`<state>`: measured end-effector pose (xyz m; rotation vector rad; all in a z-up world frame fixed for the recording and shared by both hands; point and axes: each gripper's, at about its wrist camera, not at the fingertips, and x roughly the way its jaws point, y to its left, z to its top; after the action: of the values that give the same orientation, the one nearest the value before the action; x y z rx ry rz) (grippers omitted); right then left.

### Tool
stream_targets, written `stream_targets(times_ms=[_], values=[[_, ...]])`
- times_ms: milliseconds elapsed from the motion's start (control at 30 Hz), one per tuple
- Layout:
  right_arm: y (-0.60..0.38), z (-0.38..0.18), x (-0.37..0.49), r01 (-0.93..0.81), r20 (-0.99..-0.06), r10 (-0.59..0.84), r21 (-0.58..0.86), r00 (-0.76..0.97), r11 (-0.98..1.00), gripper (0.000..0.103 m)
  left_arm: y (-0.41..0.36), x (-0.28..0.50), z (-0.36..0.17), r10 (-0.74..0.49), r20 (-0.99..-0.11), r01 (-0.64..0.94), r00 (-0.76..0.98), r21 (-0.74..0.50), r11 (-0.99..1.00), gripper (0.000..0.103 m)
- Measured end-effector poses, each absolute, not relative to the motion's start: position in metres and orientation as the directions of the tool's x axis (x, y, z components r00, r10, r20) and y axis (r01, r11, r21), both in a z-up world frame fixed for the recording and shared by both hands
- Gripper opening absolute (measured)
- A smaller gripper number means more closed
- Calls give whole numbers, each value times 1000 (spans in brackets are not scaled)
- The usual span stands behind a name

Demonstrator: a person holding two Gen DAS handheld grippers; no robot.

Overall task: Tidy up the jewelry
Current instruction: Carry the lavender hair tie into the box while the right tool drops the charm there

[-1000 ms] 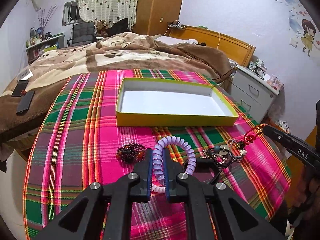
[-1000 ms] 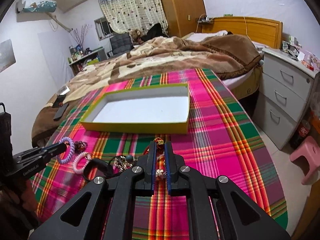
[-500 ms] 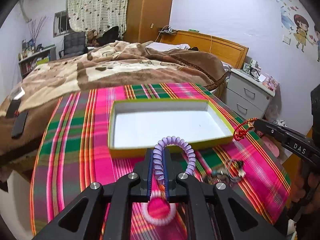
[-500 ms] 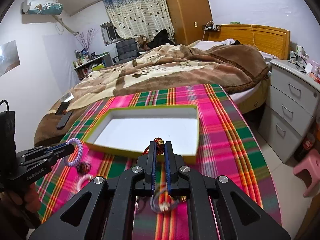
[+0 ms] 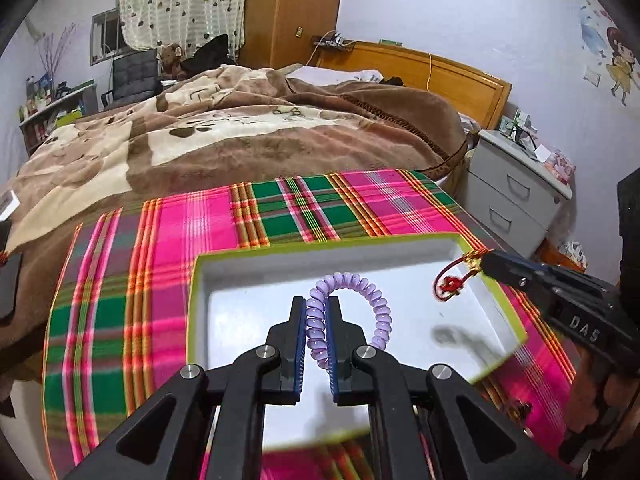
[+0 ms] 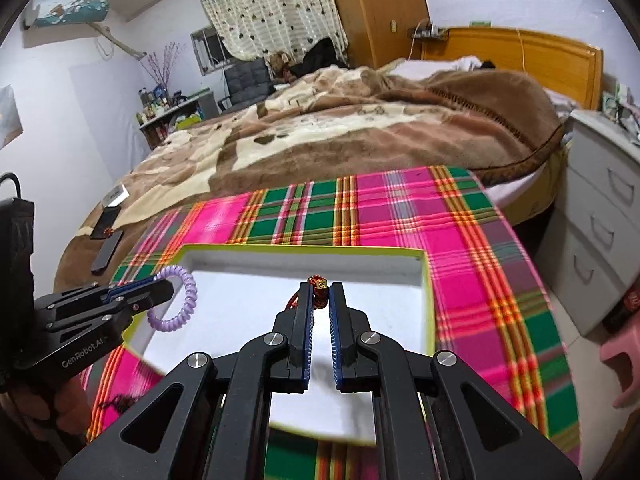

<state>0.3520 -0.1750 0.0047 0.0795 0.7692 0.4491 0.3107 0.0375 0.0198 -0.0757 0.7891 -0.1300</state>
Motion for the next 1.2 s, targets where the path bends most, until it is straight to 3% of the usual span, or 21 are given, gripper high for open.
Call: stream_targets(times_ms=[600, 767, 1200], values=[[-160, -36, 410, -319, -745, 410, 275, 526, 907, 8, 30, 376, -26, -133, -781, 88, 610, -101, 991, 9], [-162, -37, 411, -311, -746, 406, 275, 528, 910, 20, 30, 376, -28, -143, -785, 90, 603, -112, 990, 9], [-173, -3, 366, -355, -687, 424, 250, 590, 901, 26, 36, 334, 6, -160, -720, 82, 676, -142, 986, 10]])
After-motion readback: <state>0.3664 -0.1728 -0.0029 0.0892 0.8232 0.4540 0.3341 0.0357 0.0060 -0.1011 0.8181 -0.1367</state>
